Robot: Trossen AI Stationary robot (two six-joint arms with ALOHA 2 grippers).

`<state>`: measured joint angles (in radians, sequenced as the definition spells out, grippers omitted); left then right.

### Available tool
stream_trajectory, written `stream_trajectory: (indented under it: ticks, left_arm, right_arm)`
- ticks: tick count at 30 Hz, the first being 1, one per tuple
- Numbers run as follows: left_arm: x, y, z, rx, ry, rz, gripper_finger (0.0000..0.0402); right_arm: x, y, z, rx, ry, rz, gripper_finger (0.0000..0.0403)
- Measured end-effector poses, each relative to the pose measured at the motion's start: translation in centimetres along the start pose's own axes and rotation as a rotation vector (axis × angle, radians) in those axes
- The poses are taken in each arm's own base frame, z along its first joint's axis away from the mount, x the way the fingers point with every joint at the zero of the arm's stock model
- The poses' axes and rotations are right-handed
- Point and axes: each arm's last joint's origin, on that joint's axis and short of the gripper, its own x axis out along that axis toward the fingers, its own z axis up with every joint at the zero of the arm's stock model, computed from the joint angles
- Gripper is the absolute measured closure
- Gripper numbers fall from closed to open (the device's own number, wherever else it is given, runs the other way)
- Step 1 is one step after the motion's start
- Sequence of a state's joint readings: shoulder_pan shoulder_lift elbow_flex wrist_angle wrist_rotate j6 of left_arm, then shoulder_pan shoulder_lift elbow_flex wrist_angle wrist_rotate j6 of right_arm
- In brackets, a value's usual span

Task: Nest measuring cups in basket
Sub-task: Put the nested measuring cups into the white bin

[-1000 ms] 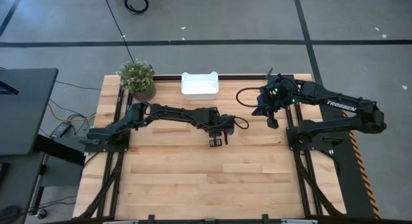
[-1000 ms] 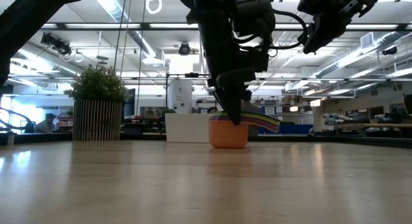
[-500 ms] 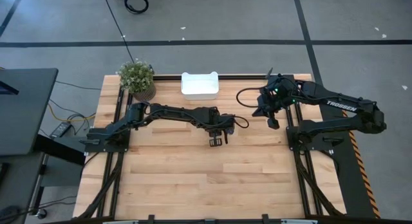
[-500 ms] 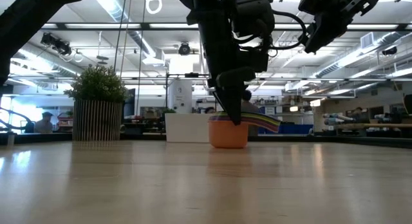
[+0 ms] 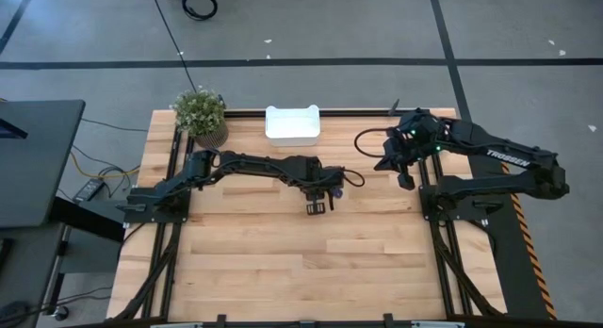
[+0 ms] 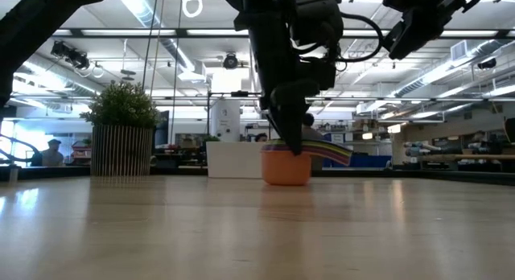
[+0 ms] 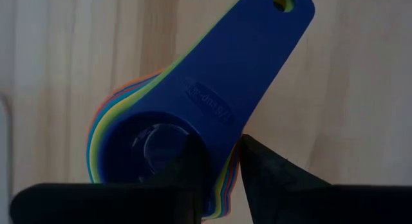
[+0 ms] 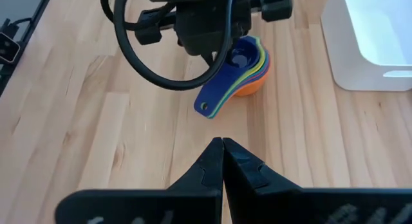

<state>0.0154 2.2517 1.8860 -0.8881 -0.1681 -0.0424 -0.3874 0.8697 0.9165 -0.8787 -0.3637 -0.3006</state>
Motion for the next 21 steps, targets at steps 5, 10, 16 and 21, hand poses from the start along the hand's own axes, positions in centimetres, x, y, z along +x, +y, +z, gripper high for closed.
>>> stream_trajectory:
  ticks: [5, 10, 16, 21]
  left_arm:
    - [0.0, 0.0, 0.0, -0.005, 0.000, -0.008, 0.0316]
    - [0.0, 0.0, 0.0, -0.006, 0.000, -0.008, 0.0316]
    - [-0.6, 0.0, 0.3, -0.008, -0.005, -0.021, 0.0316]
    - [-1.1, 0.4, 0.8, -0.018, -0.030, -0.019, 0.0316]
  right_arm:
    - [-0.5, 0.2, -0.1, 0.002, -0.021, -0.007, 0.0392]
    - [-0.7, 0.3, -0.1, -0.001, -0.029, -0.012, 0.0392]
    - [-0.7, 0.3, -0.1, 0.007, -0.028, -0.012, 0.0392]
    - [-0.7, 0.3, -0.2, 0.008, -0.020, -0.009, 0.0392]
